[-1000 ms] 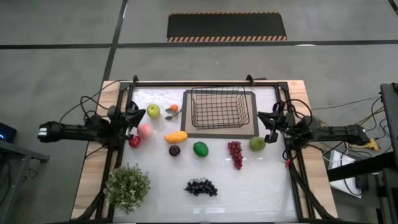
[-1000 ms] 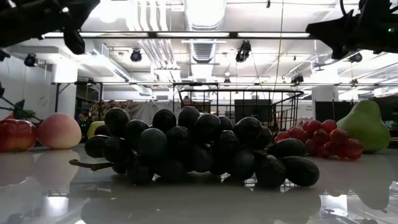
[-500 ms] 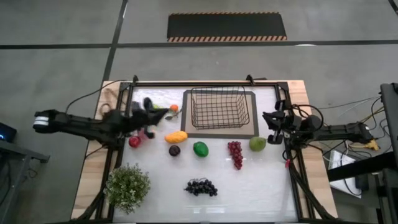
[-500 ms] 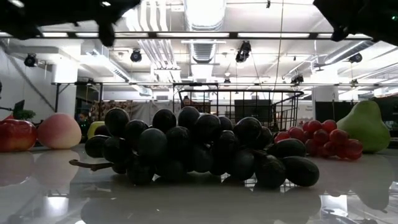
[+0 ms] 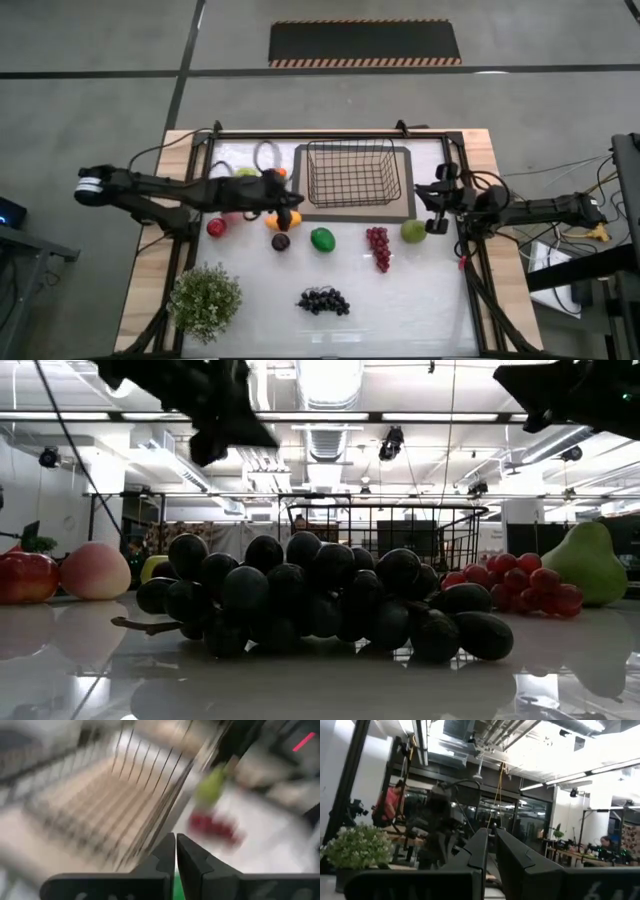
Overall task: Build produce basket
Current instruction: Put the yellow mango into the black wire basket
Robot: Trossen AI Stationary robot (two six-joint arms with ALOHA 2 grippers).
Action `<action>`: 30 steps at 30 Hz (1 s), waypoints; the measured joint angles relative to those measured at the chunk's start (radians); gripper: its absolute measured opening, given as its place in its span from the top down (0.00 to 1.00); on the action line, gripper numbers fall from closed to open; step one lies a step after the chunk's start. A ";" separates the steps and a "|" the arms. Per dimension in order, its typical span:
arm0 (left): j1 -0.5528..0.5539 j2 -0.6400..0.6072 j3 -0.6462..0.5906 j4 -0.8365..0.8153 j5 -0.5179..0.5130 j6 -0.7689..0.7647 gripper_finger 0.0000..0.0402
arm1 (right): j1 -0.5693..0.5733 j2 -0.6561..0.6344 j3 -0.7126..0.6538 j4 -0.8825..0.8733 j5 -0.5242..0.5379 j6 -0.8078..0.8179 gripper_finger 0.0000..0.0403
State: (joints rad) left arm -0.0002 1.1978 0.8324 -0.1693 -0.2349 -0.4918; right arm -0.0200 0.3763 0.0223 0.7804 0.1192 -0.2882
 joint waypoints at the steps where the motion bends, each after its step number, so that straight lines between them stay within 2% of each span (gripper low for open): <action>1: 0.000 0.021 0.044 -0.116 0.001 -0.020 1.00 | 0.000 -0.002 0.000 -0.016 0.012 0.006 0.93; 5: 0.000 0.113 0.188 -0.487 0.018 -0.022 1.00 | 0.000 0.000 0.000 -0.052 0.063 0.012 0.93; 9: 0.001 0.188 0.280 -0.671 0.030 0.003 0.99 | 0.000 -0.002 0.000 -0.100 0.088 0.016 0.93; 12: 0.001 0.231 0.302 -0.695 0.103 0.034 0.93 | 0.000 -0.002 0.000 -0.124 0.093 0.016 0.93; 15: 0.000 0.263 0.309 -0.696 0.153 0.036 0.83 | 0.000 -0.002 0.000 -0.125 0.093 0.027 0.93; 22: 0.001 0.323 0.308 -0.703 0.132 0.155 0.57 | 0.000 -0.002 0.000 -0.123 0.093 0.026 0.93; 25: 0.001 0.351 0.308 -0.699 0.121 0.193 0.52 | 0.000 -0.002 0.000 -0.117 0.093 0.026 0.93; 30: 0.007 0.389 0.307 -0.694 0.075 0.242 0.51 | 0.000 -0.002 0.002 -0.117 0.093 0.021 0.93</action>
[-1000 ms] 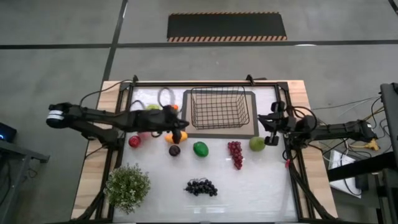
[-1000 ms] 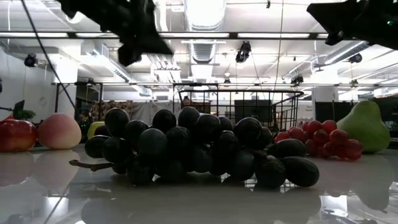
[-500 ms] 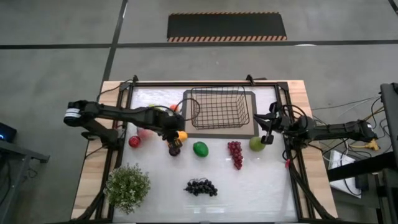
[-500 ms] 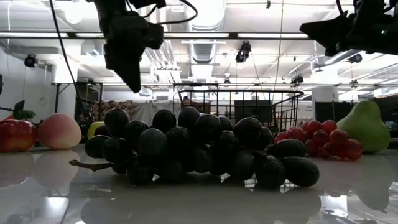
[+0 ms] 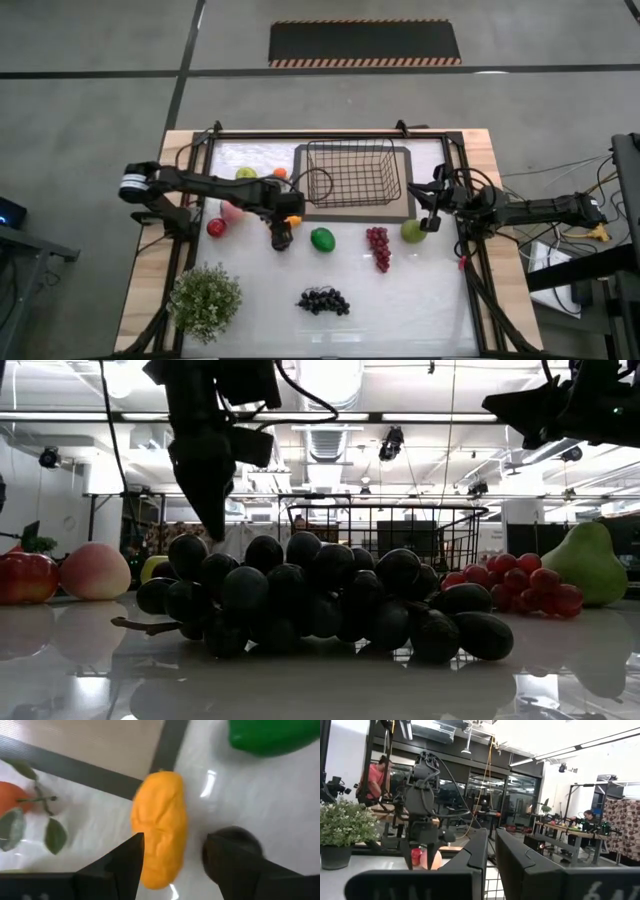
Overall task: Build produce basket
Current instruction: Put the yellow mango into the black wire basket
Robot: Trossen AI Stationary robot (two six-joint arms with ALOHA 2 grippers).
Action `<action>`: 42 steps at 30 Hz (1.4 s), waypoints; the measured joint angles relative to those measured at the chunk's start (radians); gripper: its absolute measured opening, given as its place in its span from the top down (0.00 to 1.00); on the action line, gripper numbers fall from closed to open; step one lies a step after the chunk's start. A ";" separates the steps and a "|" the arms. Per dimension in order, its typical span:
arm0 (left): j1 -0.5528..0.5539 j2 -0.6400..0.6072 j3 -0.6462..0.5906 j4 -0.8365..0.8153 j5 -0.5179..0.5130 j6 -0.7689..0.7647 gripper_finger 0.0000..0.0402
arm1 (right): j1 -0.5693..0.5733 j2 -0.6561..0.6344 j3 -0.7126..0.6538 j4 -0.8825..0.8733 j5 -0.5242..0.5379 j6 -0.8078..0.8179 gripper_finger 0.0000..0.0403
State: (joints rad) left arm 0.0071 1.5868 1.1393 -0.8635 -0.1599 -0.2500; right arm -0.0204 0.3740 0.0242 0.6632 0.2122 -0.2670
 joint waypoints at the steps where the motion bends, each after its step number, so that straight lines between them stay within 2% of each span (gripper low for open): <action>1: 0.003 0.006 0.000 0.000 -0.015 0.004 0.51 | 0.000 0.000 0.000 0.000 0.000 -0.006 0.93; 7: 0.023 0.035 -0.001 0.020 -0.033 0.029 0.51 | 0.000 0.000 0.000 0.000 0.000 -0.007 0.93; 11: 0.029 0.044 -0.002 0.017 -0.009 0.025 0.51 | 0.000 0.000 0.000 -0.001 0.000 -0.005 0.93; 15: 0.037 0.043 -0.002 0.015 0.002 -0.076 0.50 | 0.000 0.000 0.000 -0.005 0.000 -0.001 0.93; 22: 0.040 0.044 -0.003 0.009 0.022 -0.074 0.37 | 0.000 0.000 0.000 -0.017 -0.001 0.005 0.93; 27: 0.040 0.045 -0.038 0.025 0.023 0.010 0.29 | 0.000 0.000 0.000 -0.021 -0.001 0.005 0.93; 34: 0.040 0.046 -0.073 0.057 0.024 0.029 0.32 | 0.000 0.000 0.000 -0.023 -0.001 0.005 0.93; 42: 0.040 0.046 -0.100 0.071 0.025 0.030 0.42 | 0.000 0.000 0.000 -0.023 -0.001 0.005 0.93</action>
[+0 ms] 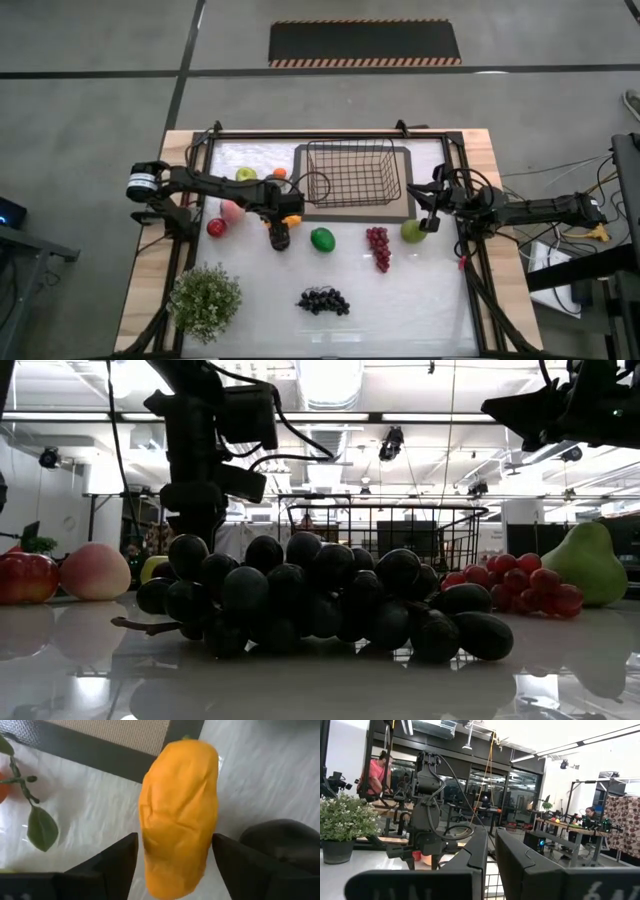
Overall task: Build produce basket
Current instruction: Put the yellow mango into the black wire basket
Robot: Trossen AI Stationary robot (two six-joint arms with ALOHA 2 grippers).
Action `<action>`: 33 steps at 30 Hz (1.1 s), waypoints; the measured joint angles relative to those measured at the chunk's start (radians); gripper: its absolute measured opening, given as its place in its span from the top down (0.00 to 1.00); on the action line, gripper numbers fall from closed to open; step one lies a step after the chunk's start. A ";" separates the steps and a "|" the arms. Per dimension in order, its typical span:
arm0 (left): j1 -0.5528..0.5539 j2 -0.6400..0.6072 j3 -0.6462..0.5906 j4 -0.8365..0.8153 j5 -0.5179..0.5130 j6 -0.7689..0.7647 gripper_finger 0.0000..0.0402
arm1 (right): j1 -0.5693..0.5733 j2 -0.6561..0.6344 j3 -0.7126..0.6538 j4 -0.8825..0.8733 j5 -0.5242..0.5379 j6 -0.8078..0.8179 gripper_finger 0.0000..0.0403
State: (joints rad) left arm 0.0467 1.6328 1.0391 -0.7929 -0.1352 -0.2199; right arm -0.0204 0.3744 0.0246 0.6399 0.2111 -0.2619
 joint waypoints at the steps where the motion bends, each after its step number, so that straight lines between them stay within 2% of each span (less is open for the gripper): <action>1: 0.000 0.000 -0.002 -0.001 0.000 0.000 0.44 | 0.000 0.000 0.000 0.000 0.000 0.000 0.93; 13: 0.000 0.000 -0.002 -0.001 0.000 0.031 0.60 | 0.000 0.000 0.000 0.000 0.000 0.000 0.93; 19: -0.002 -0.019 0.039 -0.087 -0.002 0.043 0.62 | 0.000 0.000 0.000 0.000 0.000 0.000 0.93; 23: -0.002 -0.074 0.106 -0.196 -0.035 0.042 0.63 | 0.000 0.000 0.000 0.000 0.000 0.000 0.93; 26: -0.003 -0.132 0.161 -0.220 -0.064 0.043 0.63 | 0.000 0.000 0.000 0.000 0.000 0.000 0.93; 30: -0.003 -0.203 0.239 -0.189 -0.116 0.045 0.63 | 0.000 0.000 0.000 0.000 0.000 0.000 0.93; 33: -0.003 -0.247 0.259 -0.054 -0.132 0.087 0.63 | 0.000 0.000 0.000 -0.001 0.000 0.000 0.93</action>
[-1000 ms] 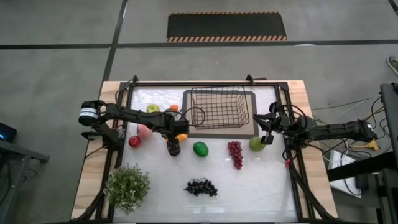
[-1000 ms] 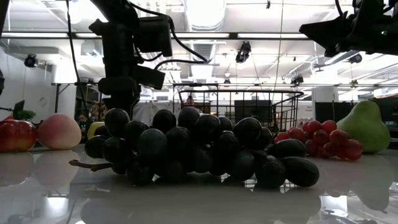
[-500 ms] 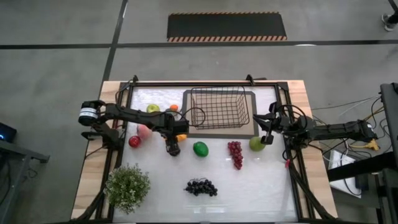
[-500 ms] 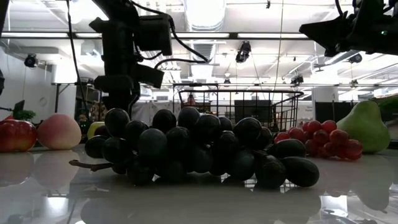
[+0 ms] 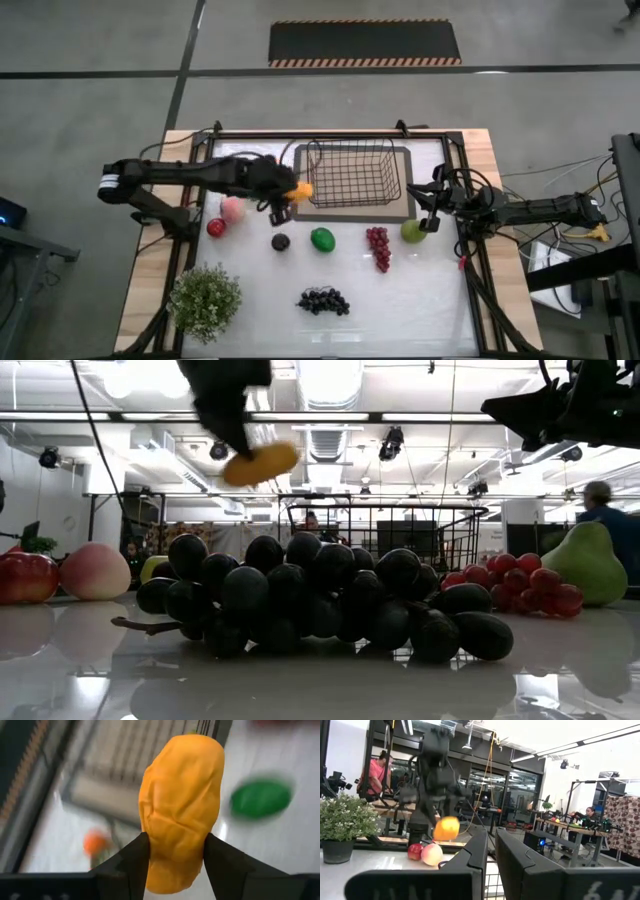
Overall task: Build produce basket
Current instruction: Put the yellow mango into the black wire basket
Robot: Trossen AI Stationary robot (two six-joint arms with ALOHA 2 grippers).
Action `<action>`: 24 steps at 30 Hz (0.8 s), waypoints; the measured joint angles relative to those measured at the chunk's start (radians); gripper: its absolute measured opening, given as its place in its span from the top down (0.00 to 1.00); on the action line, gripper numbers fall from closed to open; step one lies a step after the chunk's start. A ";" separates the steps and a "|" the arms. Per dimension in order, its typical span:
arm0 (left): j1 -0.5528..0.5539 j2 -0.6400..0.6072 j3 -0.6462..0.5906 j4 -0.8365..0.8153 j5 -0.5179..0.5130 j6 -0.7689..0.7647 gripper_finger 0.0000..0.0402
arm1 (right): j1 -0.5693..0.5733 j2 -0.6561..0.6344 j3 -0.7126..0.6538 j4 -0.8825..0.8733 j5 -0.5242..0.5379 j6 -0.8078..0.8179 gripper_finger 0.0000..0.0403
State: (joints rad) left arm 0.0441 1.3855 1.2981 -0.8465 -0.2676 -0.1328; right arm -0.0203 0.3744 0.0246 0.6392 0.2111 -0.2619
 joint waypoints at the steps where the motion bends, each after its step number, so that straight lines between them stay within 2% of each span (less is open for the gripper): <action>1: 0.000 -0.013 0.000 0.058 0.000 0.023 0.63 | 0.000 0.000 0.000 0.000 0.000 0.000 0.93; 7: 0.002 -0.032 -0.063 0.538 0.000 0.172 0.63 | 0.000 0.000 0.000 0.000 0.000 0.000 0.93; 10: 0.002 -0.003 -0.090 0.712 0.000 0.233 0.63 | 0.000 0.000 0.000 0.000 -0.001 0.000 0.93; 17: 0.026 0.047 -0.098 0.855 0.000 0.334 0.63 | 0.000 0.000 0.000 -0.005 -0.001 0.000 0.93; 24: 0.056 0.067 -0.128 1.038 0.009 0.546 0.63 | 0.000 0.001 0.000 0.005 0.011 -0.005 0.93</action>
State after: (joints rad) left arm 0.0997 1.4529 1.1698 0.1911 -0.2590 0.4134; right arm -0.0200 0.3752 0.0246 0.6438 0.2221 -0.2665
